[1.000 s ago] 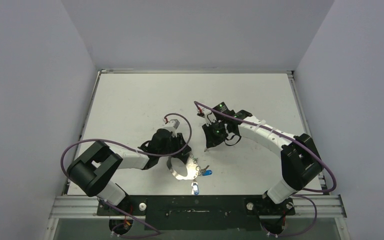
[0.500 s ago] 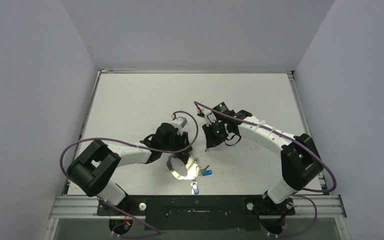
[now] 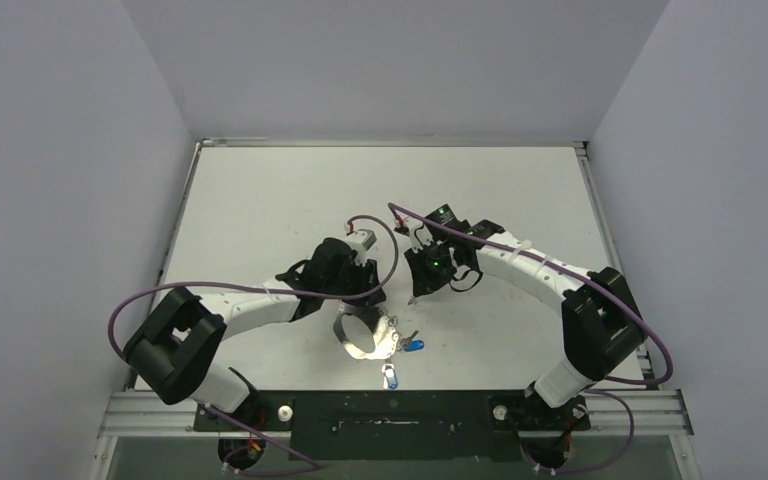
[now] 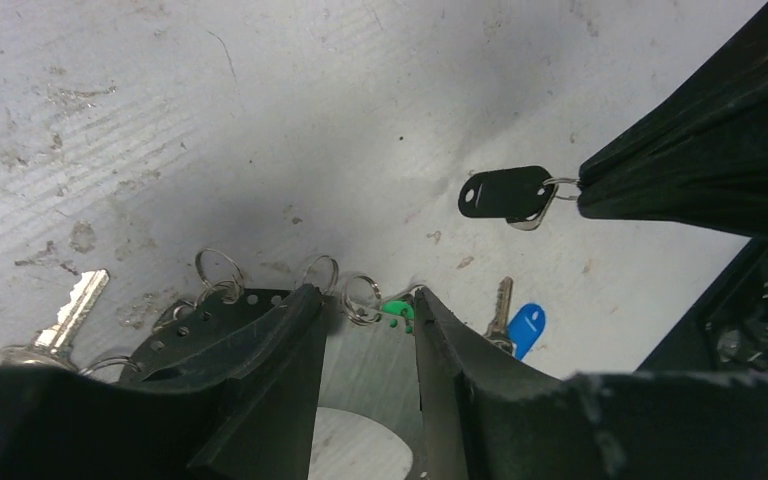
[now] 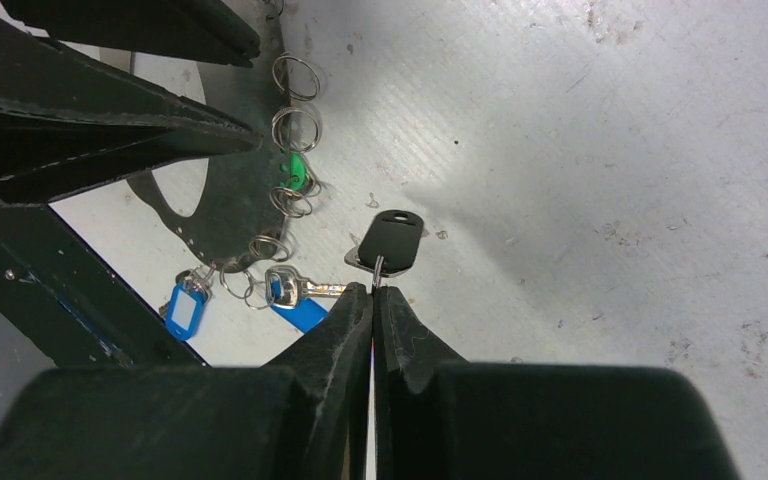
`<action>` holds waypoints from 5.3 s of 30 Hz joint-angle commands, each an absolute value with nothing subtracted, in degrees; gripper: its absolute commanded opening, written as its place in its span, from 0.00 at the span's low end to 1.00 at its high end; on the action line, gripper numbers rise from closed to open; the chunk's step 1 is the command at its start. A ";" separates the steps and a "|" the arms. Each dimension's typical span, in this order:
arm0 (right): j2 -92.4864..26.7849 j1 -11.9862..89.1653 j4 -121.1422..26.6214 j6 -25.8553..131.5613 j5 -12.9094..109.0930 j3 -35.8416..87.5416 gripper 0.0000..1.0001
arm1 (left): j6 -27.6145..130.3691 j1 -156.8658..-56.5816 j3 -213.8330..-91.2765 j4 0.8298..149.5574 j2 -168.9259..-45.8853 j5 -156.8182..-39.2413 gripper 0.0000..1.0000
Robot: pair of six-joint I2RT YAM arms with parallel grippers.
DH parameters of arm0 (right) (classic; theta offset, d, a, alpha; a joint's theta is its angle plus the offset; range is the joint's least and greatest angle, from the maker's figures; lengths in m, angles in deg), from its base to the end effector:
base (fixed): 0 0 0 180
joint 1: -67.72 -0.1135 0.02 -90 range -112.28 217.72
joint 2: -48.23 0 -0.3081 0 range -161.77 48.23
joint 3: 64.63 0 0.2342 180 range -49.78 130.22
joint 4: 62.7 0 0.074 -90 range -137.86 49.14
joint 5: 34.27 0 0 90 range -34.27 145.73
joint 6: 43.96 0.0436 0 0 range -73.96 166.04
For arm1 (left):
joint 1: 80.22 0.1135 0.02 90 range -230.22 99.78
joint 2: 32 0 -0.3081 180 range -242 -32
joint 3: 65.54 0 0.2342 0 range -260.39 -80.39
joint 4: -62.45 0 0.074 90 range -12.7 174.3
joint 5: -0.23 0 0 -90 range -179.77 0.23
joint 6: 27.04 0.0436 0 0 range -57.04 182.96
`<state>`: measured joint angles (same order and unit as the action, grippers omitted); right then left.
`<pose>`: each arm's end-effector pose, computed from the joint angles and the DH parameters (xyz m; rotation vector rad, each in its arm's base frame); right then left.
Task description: Put the keys on the keyring
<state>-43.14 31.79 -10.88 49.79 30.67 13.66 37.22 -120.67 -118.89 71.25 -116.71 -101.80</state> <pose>0.2350 0.1931 0.2657 -0.9001 2.6256 0.7890 0.2077 -0.1890 0.2232 0.4229 2.3604 -0.8190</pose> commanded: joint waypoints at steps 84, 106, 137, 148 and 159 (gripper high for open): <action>-40.97 32.03 -10.90 49.24 30.30 14.68 0.00 | 42.74 -122.64 -122.18 83.08 -111.33 -79.59 0.27; -41.16 32.05 -10.42 49.03 30.20 14.85 0.00 | 43.64 -119.52 -120.63 73.36 -115.68 -102.84 0.39; -40.55 32.05 -10.20 49.03 30.25 15.14 0.00 | 49.05 -116.44 -123.56 75.15 -123.57 -105.46 0.12; -39.21 32.03 -9.88 48.85 28.26 17.02 0.00 | 50.80 -116.40 -118.30 68.57 -116.73 -107.36 0.00; -35.77 27.54 -12.17 47.11 21.46 19.65 0.00 | 52.96 -117.24 -106.20 57.03 -101.05 -106.97 0.00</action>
